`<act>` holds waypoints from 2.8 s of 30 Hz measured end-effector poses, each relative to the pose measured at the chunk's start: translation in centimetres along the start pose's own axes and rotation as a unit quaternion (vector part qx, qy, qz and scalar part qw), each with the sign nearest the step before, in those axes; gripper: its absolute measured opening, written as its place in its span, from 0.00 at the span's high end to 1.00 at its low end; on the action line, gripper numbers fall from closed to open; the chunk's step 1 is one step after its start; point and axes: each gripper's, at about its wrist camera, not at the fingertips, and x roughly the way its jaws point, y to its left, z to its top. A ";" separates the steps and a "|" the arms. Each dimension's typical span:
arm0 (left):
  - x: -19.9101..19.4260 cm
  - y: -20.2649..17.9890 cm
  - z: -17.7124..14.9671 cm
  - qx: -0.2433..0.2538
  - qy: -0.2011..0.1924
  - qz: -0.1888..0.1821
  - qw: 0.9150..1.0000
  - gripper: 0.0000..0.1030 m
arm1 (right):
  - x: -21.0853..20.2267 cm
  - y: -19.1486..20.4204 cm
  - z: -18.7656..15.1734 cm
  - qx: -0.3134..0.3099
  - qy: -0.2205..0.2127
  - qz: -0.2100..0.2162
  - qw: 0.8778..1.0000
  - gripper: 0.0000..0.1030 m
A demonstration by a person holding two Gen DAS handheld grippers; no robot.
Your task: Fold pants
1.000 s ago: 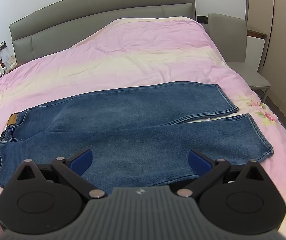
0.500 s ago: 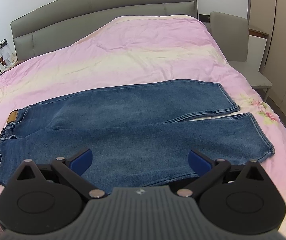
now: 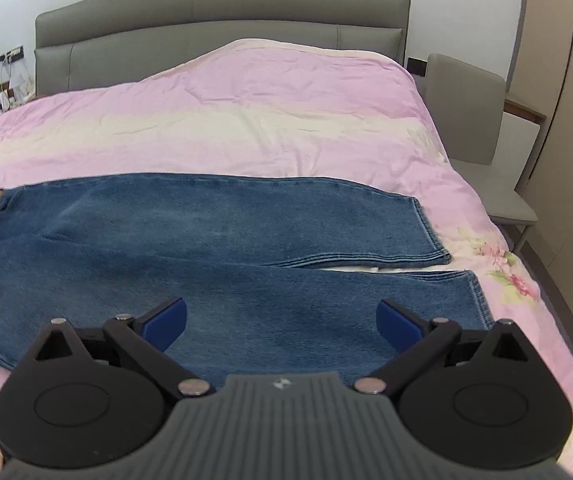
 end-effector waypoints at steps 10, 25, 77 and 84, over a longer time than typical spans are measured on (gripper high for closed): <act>4.8 0.9 -5.7 0.188 0.099 -0.002 0.977 0.19 | 4.1 -6.5 -0.8 -0.025 0.076 0.025 0.996 0.34; 10.1 1.0 -9.5 0.281 0.159 0.057 0.945 0.25 | 5.8 -7.6 -6.1 -0.265 0.155 0.033 0.951 0.22; 18.4 14.0 12.7 0.020 0.124 0.147 0.981 0.69 | 24.0 -8.9 17.2 -0.266 0.044 -0.111 0.956 1.00; 26.2 13.6 11.4 0.010 0.180 0.139 0.974 0.69 | 32.4 -7.7 16.3 -0.278 0.093 -0.100 0.951 1.00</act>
